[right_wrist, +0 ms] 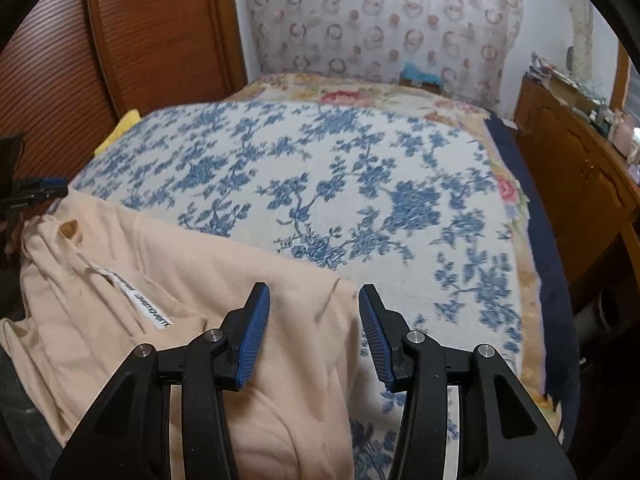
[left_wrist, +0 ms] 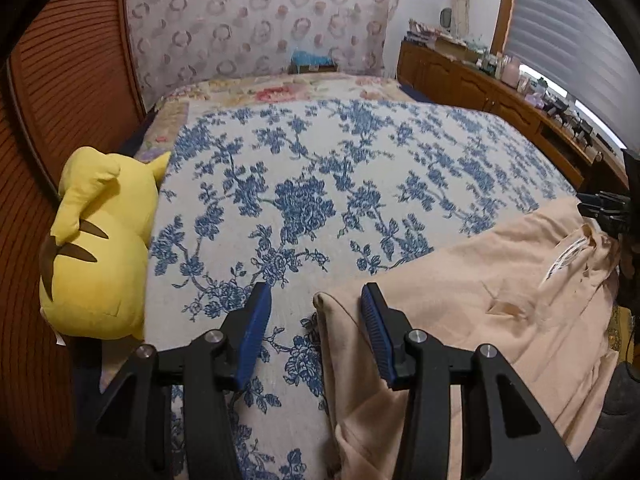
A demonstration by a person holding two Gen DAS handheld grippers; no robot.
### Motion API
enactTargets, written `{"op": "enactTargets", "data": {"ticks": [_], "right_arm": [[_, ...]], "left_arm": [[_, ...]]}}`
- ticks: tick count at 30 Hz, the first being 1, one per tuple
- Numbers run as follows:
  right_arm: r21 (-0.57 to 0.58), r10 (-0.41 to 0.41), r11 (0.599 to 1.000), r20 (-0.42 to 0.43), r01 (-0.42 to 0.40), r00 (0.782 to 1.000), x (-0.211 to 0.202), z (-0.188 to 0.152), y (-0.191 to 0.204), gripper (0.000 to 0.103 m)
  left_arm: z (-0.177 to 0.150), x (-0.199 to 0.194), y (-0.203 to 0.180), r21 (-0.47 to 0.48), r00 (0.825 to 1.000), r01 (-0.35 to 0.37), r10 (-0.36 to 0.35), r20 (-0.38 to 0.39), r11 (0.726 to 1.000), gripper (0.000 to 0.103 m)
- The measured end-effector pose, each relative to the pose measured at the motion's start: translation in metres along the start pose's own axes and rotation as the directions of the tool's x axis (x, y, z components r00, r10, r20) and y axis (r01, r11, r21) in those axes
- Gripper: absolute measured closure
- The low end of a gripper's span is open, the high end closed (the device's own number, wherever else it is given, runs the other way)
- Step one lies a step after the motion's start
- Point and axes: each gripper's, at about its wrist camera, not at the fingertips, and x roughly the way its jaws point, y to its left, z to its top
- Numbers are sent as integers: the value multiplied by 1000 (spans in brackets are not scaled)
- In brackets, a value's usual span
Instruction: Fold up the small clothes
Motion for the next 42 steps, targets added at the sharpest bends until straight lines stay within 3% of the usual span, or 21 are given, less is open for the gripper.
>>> {"op": "enactTargets", "data": {"ticks": [3,10,22,27,37,40,42], "right_arm": [[-2,-2,1000,-21,2,1000,9,-1,1,55],[13,-10,1000,-48,10,999,18,-4,-4,42],[8,67,998,-64,-66,996,19,-3,0,42],[-8,82,997,-67,-83,994,20,-2,4,54],[-9,87,996,-63,-88,994,19,-3,6,60],[-14,104,994,-62,-105,993,18,-4,7,73],[-23,126,992,-59,-128,990,18,-3,11,91]], "left_arm": [[-1,5,-2,5,1000,9,-9,-15,1000,58],[-2,12,-5,7,999,17,-17,-41,1000,58],[-5,14,-16,11,993,109,-108,-53,994,58],[-6,14,-22,33,991,122,-120,-64,992,75],[-8,13,-21,30,992,115,-113,-51,993,77],[-6,13,-20,15,993,111,-110,-53,994,77],[-6,14,-19,6,993,109,-108,-56,994,77]]}}
